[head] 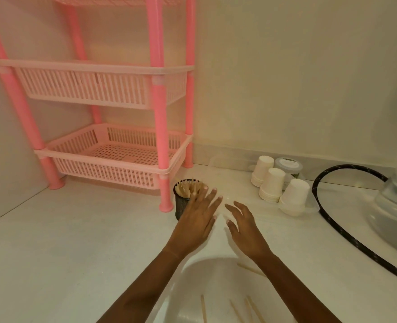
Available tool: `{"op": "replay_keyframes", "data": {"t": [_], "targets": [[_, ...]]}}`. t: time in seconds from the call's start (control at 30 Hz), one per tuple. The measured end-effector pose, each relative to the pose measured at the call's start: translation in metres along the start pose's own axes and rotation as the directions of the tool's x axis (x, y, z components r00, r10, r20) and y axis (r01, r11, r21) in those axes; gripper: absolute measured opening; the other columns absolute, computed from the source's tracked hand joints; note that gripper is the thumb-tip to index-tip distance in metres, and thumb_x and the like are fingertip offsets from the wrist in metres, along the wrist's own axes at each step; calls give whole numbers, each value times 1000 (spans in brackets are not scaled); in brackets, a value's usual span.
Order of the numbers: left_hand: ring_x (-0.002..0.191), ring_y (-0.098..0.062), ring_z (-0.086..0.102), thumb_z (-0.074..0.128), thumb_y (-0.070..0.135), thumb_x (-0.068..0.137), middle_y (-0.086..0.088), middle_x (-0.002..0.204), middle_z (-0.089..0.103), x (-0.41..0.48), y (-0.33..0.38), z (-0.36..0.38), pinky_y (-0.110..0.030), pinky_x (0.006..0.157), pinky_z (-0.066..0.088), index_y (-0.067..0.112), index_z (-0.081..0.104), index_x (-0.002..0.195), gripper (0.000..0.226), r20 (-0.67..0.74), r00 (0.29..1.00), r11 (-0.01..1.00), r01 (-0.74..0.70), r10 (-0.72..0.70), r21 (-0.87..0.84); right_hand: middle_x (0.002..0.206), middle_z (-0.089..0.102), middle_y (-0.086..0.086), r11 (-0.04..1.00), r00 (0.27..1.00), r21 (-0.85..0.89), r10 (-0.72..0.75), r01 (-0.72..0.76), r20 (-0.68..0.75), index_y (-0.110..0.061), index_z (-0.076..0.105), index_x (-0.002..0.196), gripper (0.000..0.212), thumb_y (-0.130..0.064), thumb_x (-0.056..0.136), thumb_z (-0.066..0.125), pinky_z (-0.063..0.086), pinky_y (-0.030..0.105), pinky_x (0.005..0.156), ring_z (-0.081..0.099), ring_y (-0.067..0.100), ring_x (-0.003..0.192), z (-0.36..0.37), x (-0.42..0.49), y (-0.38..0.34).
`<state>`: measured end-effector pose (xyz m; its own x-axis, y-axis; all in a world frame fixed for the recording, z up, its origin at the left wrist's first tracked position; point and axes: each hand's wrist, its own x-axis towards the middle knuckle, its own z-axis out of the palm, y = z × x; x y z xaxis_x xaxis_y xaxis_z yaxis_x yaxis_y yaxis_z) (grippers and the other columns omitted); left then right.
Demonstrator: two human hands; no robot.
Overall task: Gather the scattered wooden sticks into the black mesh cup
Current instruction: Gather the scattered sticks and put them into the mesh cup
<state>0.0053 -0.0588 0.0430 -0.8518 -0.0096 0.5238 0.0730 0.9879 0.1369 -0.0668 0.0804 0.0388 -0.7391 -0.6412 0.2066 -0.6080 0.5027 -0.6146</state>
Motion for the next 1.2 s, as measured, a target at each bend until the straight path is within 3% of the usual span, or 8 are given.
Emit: {"op": "replay_keyframes", "data": {"t": [0.13, 0.33, 0.5, 0.67, 0.8, 0.97, 1.1, 1.2], "targets": [[136, -9, -24, 28, 31, 99, 1, 157, 2, -27, 24, 22, -25, 111, -21, 22, 15, 145, 49, 272, 962, 984, 13, 36, -176, 150, 24, 5, 995, 996, -44, 90, -89, 7, -17, 36, 137, 42, -16, 96, 41, 18, 27, 113, 20, 19, 140, -13, -32, 30], [146, -16, -2, 33, 39, 97, -3, 157, 9, -44, 58, 44, -27, 116, -4, 18, 18, 145, 54, 501, 853, 975, -35, 144, -220, 149, 26, 4, 973, 975, -82, 219, -215, 39, -18, 37, 136, 41, -22, 95, 43, 21, 30, 112, 22, 18, 138, -32, -84, 63], [145, -13, -3, 40, 51, 92, 0, 158, 5, -50, 76, 46, -23, 112, -6, 20, 16, 145, 66, 588, 790, 953, 19, 171, -303, 146, 31, 2, 953, 951, -101, 296, -286, 95, -19, 39, 135, 42, -32, 95, 42, 25, 28, 111, 28, 16, 135, -49, -127, 79], [143, -12, -12, 52, 74, 63, 0, 158, 0, -53, 85, 35, -28, 111, -10, 24, 11, 146, 105, 693, 683, 942, 21, 232, -336, 146, 29, -4, 936, 922, -120, 348, -331, 171, -20, 31, 139, 59, -45, 89, 48, 26, 26, 111, 29, 12, 135, -66, -160, 80], [142, -13, -16, 27, 95, 27, 1, 158, -8, -57, 90, 24, -34, 113, -10, 31, 5, 145, 137, 737, 602, 923, 0, 307, -385, 149, 21, -3, 916, 876, -200, 394, -348, 279, -20, 17, 143, 88, -58, 76, 58, 27, 28, 112, 23, 14, 137, -76, -179, 74], [138, -8, -19, 55, 83, 43, 3, 157, -5, -57, 98, 27, -31, 111, -11, 32, 12, 145, 122, 737, 600, 916, 15, 312, -400, 139, 26, -3, 903, 860, -240, 417, -356, 294, -17, 21, 140, 103, -62, 61, 70, 34, 26, 106, 28, 14, 126, -74, -196, 64], [144, -15, -12, 69, 52, 70, 0, 158, -1, -51, 98, 36, -35, 116, -7, 28, 16, 145, 94, 707, 662, 927, 48, 248, -371, 130, 34, -3, 907, 907, -275, 377, -320, 186, -18, 40, 131, 70, -53, 75, 64, 39, 20, 95, 34, 12, 116, -60, -194, 60], [145, -17, -5, 70, 45, 74, -3, 158, 4, -44, 97, 43, -33, 116, -4, 25, 19, 144, 89, 682, 702, 937, 56, 208, -344, 124, 41, -2, 910, 921, -245, 370, -334, 119, -19, 47, 126, 50, -42, 83, 60, 40, 19, 91, 38, 11, 115, -54, -187, 60]]}}
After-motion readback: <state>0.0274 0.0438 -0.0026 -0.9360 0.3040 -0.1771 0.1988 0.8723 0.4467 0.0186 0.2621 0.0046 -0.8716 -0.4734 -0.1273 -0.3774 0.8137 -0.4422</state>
